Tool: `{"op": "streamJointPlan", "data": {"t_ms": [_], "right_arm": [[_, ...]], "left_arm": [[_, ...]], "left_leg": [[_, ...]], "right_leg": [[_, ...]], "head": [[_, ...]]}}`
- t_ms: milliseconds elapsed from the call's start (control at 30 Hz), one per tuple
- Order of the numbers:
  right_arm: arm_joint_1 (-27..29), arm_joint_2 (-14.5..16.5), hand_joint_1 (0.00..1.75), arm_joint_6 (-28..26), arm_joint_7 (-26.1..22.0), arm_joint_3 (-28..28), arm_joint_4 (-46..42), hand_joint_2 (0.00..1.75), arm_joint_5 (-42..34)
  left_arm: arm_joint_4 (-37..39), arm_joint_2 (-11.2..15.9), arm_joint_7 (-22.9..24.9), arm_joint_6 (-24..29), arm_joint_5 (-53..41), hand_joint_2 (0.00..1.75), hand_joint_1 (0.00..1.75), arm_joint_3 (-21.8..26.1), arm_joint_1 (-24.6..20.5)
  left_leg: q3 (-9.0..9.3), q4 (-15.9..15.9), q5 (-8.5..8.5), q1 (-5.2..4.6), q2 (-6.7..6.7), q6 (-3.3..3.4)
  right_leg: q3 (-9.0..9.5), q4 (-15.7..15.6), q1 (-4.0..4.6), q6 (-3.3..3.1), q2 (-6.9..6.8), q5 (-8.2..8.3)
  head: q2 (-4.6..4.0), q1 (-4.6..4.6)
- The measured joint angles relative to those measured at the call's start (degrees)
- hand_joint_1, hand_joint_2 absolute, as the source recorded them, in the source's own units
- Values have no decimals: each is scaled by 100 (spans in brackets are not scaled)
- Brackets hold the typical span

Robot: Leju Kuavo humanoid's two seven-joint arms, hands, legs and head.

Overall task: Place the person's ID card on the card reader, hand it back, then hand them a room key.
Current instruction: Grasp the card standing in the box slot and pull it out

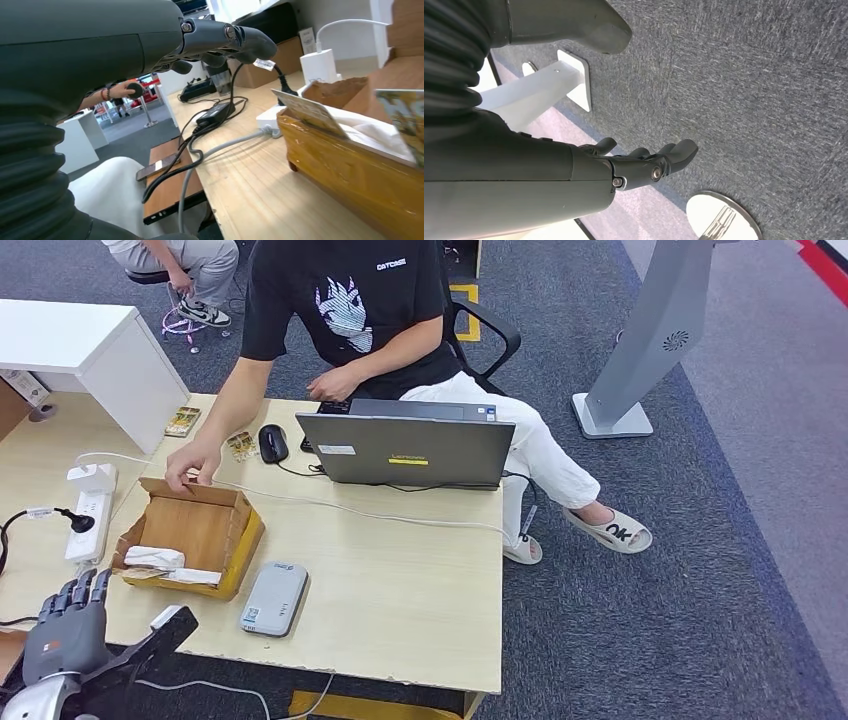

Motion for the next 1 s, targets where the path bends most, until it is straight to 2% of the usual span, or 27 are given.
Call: {"op": "streamJointPlan", "data": {"t_ms": [333,600,733,1000], "right_arm": [[-7,-2,0,-4,-26,58,3,175,0],[-14,-14,0,-14,-5,109,19,175,0],[-15,-17,0,-16,22,112,23,175,0],[-19,-36,0,-27,37,134,45,175,0]], "left_arm": [[38,125,-52,121,0,175,0,-839,-131],[41,213,14,16,0,175,0,-1468,-242],[55,269,136,-239,-1,175,0,-1627,-261],[109,383,239,-399,0,175,0,-1691,-267]], "left_leg": [[0,1,0,0,-1,0],[-1,1,0,0,-1,0],[-1,1,0,0,0,0],[-1,1,0,0,0,0]], "right_leg": [[1,0,-1,0,0,1],[1,0,0,0,0,1],[0,0,0,0,1,1],[0,0,0,0,0,1]], "head": [[0,0],[0,-1],[0,-1],[0,0]]}}
